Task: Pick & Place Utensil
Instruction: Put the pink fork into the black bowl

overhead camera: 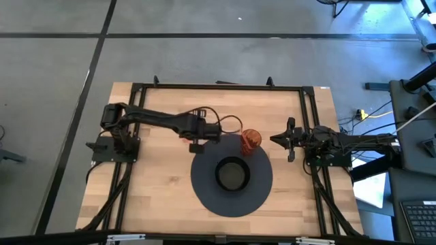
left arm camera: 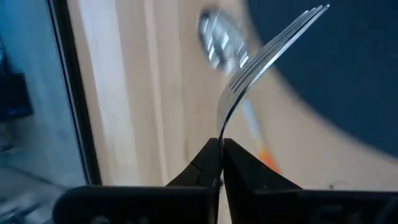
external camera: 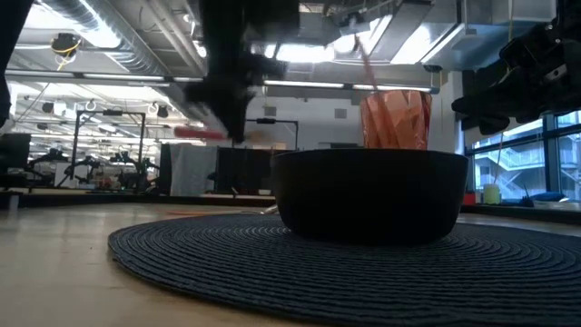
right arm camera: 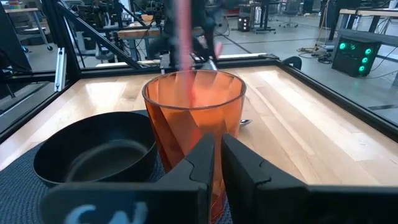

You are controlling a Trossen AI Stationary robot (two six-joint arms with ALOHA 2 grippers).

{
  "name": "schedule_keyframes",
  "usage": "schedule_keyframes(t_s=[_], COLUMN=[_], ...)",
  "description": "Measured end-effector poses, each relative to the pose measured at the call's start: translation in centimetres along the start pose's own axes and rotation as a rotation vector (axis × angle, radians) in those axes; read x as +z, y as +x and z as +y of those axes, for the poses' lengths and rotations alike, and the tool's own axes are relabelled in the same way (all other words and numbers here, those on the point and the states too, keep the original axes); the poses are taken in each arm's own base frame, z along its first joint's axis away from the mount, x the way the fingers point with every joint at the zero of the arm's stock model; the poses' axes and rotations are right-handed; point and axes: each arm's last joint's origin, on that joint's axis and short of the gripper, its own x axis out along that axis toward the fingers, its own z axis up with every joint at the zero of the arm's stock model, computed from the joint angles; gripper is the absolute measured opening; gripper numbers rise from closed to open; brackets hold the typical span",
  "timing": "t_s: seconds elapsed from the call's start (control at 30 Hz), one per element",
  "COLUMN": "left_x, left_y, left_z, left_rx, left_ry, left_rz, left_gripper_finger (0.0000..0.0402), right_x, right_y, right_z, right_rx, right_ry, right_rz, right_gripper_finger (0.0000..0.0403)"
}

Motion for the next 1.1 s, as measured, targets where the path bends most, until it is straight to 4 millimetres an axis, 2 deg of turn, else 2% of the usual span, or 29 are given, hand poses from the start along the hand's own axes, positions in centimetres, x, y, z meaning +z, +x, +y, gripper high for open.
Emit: schedule_keyframes(t_s=[0.13,0.23,0.37,0.5,0.6,0.77,1.0,1.1], left_x=[1.8,2.3,2.5,2.6,2.5,3.5,5.3,6.4], left_y=[-4.0,-6.1,-7.5,-8.6,-9.1,-8.9,-5.0,-4.3], left_z=[-1.3,-2.1,-2.5,-4.0,-5.2,-6.4,-9.1,-10.2], left_rx=[-0.031,-0.019,-0.046,-0.081,-0.195,-0.374,-0.346,-0.347], left_ry=[-0.004,-0.006,-0.009,0.030,0.068,0.028,0.099,0.131], left_rz=[-0.135,-0.193,-0.221,-0.258,-0.270,-0.309,-0.209,-0.195], left_gripper_finger=[0.0004,0.0004,0.0004,0.0004,0.0004,0.0003,0.0003,0.0003], right_x=[0.0,0.0,0.0,0.0,0.0,0.0,0.0,0.0], right_y=[0.0,0.0,0.0,0.0,0.0,0.0,0.0,0.0], right_z=[0.0,0.0,0.0,0.0,0.0,0.0,0.0,0.0], right_rx=[0.000,0.000,0.000,0.000,0.000,0.000,0.000,0.000], right_ry=[0.001,0.012,0.019,0.019,0.019,0.020,0.026,0.024], right_rz=[0.000,0.000,0.000,0.000,0.000,-0.001,-0.001,-0.001], right_gripper_finger=[0.0031,0.0031,0.0031,0.0031,0.0031,0.0031,0.0031,0.0031])
